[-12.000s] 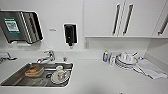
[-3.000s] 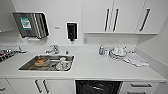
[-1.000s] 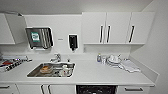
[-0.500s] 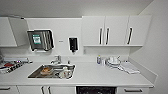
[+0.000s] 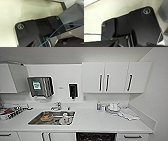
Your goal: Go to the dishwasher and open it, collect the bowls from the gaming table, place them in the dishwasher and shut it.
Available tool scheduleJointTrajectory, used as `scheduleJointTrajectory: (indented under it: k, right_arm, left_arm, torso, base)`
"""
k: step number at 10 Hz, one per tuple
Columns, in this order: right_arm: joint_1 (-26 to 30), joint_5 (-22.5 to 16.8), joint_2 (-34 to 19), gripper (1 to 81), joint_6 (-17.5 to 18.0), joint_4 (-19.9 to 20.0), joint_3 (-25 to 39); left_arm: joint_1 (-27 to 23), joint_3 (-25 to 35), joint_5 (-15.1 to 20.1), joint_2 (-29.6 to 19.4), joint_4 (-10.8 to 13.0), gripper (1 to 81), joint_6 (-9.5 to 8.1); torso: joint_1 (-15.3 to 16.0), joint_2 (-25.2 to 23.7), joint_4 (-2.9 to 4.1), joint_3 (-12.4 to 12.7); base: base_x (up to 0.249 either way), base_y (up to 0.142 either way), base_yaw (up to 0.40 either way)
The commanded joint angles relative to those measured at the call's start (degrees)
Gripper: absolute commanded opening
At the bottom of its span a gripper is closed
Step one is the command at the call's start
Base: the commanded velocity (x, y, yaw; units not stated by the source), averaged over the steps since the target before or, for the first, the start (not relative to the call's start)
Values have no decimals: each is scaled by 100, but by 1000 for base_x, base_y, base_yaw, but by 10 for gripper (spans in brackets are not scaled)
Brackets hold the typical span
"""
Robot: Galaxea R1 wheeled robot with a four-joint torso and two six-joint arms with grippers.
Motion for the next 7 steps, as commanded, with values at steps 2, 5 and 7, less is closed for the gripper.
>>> scheduleJointTrajectory:
  k: [2,5,7]
  right_arm:
    - [320,-182,-7,811,9,-35,0]
    - [320,-182,-7,811,9,-36,18]
    - [329,-182,-7,811,9,-44,18]
  left_arm:
    - [-252,43,193,-117,51,811,31]
    - [-235,43,193,-126,51,811,31]
    - [-226,43,193,-134,51,811,31]
  torso:
    - [-483,748,0,2]
    - [-816,1364,0,2]
    - [-675,1169,0,0]
  base:
    - [0,0,0]
    - [0,0,0]
    - [0,0,0]
